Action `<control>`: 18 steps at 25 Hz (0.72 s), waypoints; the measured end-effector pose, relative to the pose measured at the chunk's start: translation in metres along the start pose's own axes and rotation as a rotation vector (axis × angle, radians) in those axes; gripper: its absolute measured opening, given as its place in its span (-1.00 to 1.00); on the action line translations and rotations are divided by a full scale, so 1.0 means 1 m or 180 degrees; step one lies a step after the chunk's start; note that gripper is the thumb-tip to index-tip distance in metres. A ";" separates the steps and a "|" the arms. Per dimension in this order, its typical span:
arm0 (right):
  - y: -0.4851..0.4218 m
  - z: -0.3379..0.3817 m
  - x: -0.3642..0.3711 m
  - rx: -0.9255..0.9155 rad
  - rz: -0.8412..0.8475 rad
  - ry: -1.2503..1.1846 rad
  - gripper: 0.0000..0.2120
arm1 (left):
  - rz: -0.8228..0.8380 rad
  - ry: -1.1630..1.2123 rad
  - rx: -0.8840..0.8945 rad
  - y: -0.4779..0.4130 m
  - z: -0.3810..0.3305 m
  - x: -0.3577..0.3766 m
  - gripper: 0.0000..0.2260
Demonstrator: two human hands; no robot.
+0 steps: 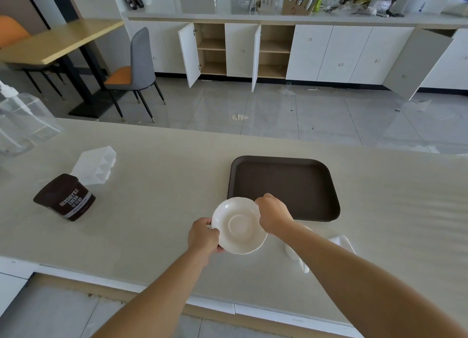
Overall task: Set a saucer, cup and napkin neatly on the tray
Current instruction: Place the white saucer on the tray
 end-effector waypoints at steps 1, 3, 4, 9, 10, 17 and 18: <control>-0.005 -0.004 -0.003 0.0071 -0.0019 -0.0095 -0.80 | 0.0012 0.0020 0.0006 -0.003 -0.006 0.002 -0.72; -0.017 -0.012 -0.007 0.0228 -0.0064 -0.0234 -0.77 | 0.0056 0.0047 0.0056 -0.013 -0.021 0.007 -0.70; -0.026 -0.017 -0.008 0.0336 -0.0090 -0.0282 -0.75 | 0.0100 0.0046 0.0100 -0.020 -0.030 0.011 -0.71; -0.068 -0.038 -0.013 0.1075 -0.0229 -0.0590 -0.74 | 0.0379 -0.0083 0.0218 -0.064 -0.070 0.034 -0.77; -0.073 -0.041 -0.014 0.1225 -0.0221 -0.0682 -0.73 | 0.0455 -0.0139 0.0218 -0.070 -0.074 0.039 -0.75; -0.101 -0.060 -0.010 0.1763 -0.0221 -0.1046 -0.74 | 0.0818 -0.0225 0.0126 -0.092 -0.086 0.065 -0.68; -0.103 -0.062 -0.008 0.1768 -0.0177 -0.1075 -0.73 | 0.0790 -0.0264 0.0119 -0.093 -0.087 0.066 -0.68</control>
Point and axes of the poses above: each hand's wrist, its own y-axis away from the middle knuckle, its own x-axis out of the palm, z = x × y, the point moved 5 cm from there along -y, towards the middle knuckle, and after that the axes turned 9 degrees about -z, right-handed, at the moved point
